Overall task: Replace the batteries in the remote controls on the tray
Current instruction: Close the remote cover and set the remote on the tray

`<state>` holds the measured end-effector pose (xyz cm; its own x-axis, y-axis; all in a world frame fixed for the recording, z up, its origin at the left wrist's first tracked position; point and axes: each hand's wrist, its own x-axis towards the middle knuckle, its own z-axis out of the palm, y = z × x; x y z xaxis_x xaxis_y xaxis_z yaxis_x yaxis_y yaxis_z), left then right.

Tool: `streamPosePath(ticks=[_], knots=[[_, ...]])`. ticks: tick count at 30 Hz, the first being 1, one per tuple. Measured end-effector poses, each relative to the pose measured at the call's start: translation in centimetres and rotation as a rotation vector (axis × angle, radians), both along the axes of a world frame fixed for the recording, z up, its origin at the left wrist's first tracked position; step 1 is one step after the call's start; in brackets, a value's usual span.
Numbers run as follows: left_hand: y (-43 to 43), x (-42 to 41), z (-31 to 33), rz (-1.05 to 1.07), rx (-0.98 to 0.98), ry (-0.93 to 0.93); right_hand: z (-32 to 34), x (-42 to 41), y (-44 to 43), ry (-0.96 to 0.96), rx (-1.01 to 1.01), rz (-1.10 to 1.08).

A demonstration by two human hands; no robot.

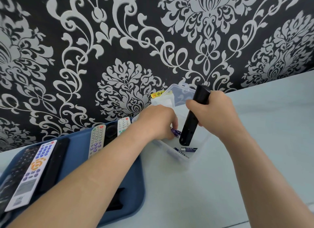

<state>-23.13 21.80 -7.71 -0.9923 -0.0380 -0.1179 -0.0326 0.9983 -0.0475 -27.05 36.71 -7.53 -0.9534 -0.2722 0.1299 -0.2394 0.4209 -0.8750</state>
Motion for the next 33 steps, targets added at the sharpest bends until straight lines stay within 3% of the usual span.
streamPosePath(ticks=[5,9,11,14,15,17,19,23,26,30,31,33], knots=[[0.7,-0.1,0.1,-0.125,-0.113,-0.014,0.1,0.0,0.2,0.02,-0.011,-0.032],[-0.4,0.6,1.2,-0.006,0.057,0.085,0.6,0.1,0.4,0.019,-0.176,-0.106],[-1.1,1.9,2.5,0.148,0.438,0.215,1.4,0.2,0.5,-0.072,-0.45,-0.146],[-1.0,5.6,4.3,0.353,1.381,0.293,2.9,1.1,0.5,-0.433,-0.899,0.019],[-0.9,6.7,4.5,0.373,1.562,0.282,3.0,1.4,0.3,-0.513,-0.919,0.104],[-0.8,8.9,4.6,0.371,1.738,0.261,3.1,2.5,-0.9,-0.561,-0.747,0.276],[-1.0,10.6,4.6,0.358,1.784,0.27,3.0,4.0,-2.6,-0.531,-0.596,0.437],[-2.1,13.1,4.0,0.382,1.658,0.372,2.6,6.6,-5.3,-0.537,-0.554,0.572],[-3.6,14.8,3.7,0.457,1.683,0.45,2.6,7.9,-6.9,-0.594,-0.595,0.547],[-5.1,16.2,3.0,0.603,1.942,0.556,2.2,9.1,-8.4,-0.722,-0.684,0.481],[-5.4,16.6,2.7,0.578,1.955,0.555,1.9,9.4,-8.9,-0.733,-0.686,0.482],[-5.8,17.0,2.4,0.451,1.785,0.556,1.6,9.8,-9.5,-0.756,-0.694,0.482]])
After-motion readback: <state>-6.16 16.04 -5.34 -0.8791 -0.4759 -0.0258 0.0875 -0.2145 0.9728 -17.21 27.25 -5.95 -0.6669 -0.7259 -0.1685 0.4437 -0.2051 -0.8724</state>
